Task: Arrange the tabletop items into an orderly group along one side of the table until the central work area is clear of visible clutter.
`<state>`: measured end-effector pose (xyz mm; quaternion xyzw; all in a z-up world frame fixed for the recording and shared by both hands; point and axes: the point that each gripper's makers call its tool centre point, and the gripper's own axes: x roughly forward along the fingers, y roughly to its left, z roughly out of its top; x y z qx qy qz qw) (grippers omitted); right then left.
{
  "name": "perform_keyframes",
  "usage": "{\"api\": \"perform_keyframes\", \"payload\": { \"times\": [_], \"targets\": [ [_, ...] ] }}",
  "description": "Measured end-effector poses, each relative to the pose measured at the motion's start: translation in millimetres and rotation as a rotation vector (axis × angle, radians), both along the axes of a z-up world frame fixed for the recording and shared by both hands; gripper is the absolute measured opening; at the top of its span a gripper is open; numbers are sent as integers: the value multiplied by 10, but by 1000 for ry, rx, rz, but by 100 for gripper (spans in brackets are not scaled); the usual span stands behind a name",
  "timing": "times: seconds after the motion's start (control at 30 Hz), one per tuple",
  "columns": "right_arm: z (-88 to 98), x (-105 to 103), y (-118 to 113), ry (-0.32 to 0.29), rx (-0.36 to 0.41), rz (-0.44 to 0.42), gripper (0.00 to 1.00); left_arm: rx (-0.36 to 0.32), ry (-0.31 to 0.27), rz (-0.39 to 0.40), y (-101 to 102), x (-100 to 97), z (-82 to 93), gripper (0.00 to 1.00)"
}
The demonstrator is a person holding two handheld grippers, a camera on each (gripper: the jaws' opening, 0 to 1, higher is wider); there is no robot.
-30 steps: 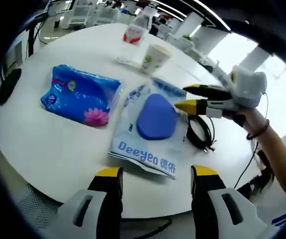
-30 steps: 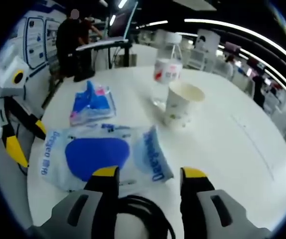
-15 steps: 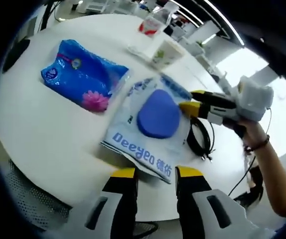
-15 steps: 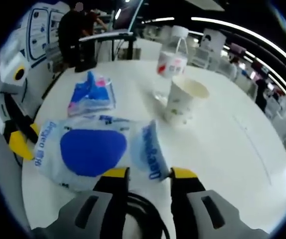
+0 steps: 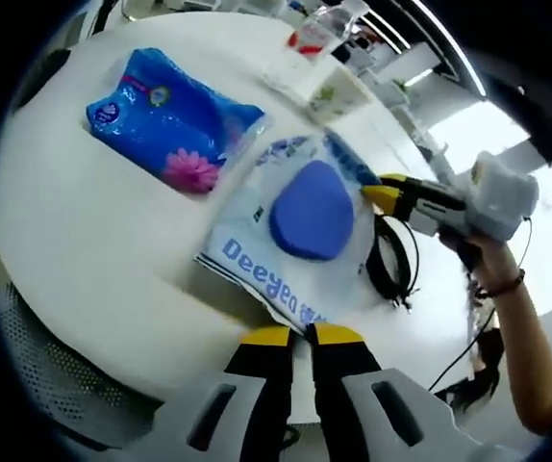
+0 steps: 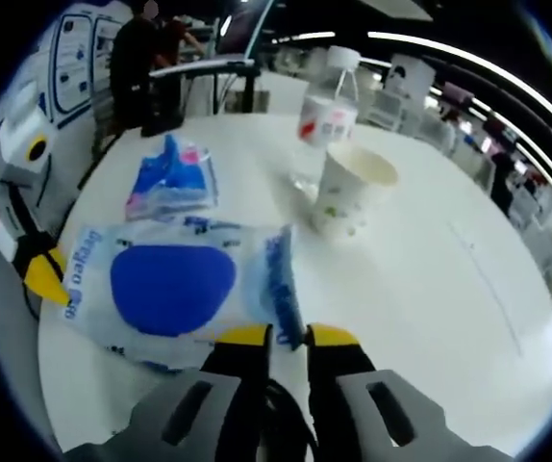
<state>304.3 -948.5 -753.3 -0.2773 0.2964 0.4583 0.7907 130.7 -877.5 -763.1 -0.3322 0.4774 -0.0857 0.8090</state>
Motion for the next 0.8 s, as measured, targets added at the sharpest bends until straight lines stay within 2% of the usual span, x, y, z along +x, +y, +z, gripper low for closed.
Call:
{"api": "perform_keyframes", "payload": {
  "times": [0.4,0.8],
  "targets": [
    [61,-51,-52,30,31,-15,0,-57,9,42,35,1,85,2],
    [228,-170,-212,-8,63,-46,0,-60,-31,60,124,34,206,1]
  ]
}}
